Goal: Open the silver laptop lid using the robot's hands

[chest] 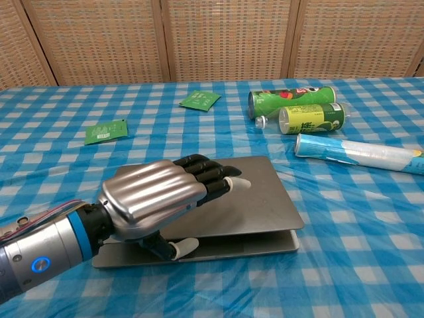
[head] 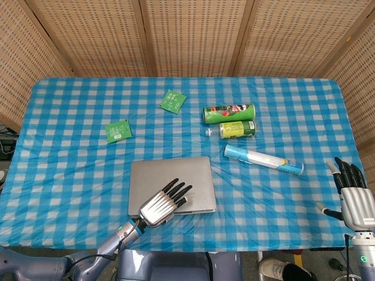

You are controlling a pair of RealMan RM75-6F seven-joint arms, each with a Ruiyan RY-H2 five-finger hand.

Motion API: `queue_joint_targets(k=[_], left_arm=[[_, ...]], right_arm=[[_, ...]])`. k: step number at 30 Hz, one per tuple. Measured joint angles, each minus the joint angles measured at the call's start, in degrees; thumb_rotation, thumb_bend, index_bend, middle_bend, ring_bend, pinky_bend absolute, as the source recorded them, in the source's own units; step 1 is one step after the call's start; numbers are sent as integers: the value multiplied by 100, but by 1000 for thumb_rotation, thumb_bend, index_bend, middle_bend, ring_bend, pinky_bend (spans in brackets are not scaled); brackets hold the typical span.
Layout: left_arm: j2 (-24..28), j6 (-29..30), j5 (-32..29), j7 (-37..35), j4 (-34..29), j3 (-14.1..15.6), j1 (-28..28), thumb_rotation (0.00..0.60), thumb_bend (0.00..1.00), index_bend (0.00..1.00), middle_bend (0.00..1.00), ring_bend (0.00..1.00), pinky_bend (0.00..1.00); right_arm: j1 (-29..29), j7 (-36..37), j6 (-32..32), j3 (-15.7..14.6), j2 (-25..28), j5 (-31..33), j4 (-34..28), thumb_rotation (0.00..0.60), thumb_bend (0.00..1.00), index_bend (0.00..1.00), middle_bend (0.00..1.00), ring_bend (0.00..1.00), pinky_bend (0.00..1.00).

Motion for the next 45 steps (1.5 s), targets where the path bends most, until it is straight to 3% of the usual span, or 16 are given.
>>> queue_joint_targets(k=[16, 33, 37, 39, 41, 43, 45], left_arm=[[75, 541, -318, -350, -92, -738, -94, 600, 516, 0, 0, 0, 0], [46, 361, -864, -343, 412, -688, -155, 600, 514, 0, 0, 0, 1], [-29, 380, -871, -469, 521, -698, -187, 600, 514, 92, 11, 88, 157], [-44, 436, -790, -539, 560, -693, -199, 600, 525, 195, 54, 157, 228], [-53, 518, -691, -596, 615, -685, -218, 600, 542, 280, 112, 212, 277], [-47, 550, -673, -593, 654, -692, -246, 600, 545, 318, 145, 242, 310], [-43, 549, -697, -587, 663, -710, -263, 600, 545, 342, 167, 261, 329]], right_arm=[[28, -13, -86, 10, -15, 70, 29, 600, 0, 61, 0, 0, 0], [59, -151, -143, -16, -70, 68, 29, 600, 0, 81, 0, 0, 0], [75, -120, -146, -28, -100, 19, 40, 600, 10, 160, 14, 0, 0], [106, -80, -166, -49, -124, -55, 53, 600, 104, 194, 50, 0, 0], [154, -46, -183, -81, -148, -193, 80, 600, 308, 230, 109, 1, 14], [211, -40, -194, -116, -174, -361, 125, 600, 454, 261, 161, 24, 74], [294, -25, -210, -176, -200, -609, 164, 600, 539, 285, 200, 61, 141]])
